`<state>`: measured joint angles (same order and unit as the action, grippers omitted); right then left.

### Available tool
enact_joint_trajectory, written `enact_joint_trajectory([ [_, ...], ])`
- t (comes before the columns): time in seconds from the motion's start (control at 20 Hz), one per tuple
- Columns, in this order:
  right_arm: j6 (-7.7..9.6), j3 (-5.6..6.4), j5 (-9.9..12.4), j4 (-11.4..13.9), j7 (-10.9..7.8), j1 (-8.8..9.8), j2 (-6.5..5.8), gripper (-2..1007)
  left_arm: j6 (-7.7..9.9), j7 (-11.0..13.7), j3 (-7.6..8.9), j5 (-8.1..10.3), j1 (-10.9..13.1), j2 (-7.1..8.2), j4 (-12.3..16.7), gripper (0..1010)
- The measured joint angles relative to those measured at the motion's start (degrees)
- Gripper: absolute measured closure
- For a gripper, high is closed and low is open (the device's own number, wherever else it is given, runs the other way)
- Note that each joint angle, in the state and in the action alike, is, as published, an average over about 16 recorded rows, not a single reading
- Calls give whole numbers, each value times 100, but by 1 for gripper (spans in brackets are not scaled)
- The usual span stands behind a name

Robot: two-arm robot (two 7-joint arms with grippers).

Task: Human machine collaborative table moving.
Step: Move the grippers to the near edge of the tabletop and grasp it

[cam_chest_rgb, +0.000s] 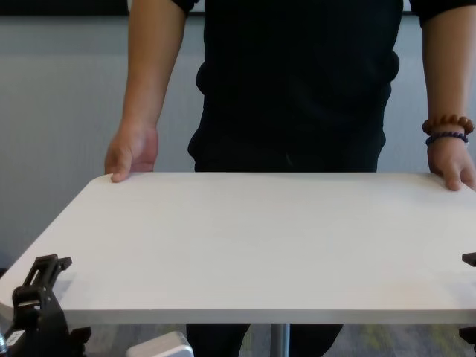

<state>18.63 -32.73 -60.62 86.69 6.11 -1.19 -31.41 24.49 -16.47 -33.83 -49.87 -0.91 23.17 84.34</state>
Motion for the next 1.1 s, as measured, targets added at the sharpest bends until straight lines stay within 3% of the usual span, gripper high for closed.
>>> enact_joint_trajectory([
  [1.1,-4,1,-6,-6,-10,6,2,4,3,-1,-2,0,-1,0,0,10],
])
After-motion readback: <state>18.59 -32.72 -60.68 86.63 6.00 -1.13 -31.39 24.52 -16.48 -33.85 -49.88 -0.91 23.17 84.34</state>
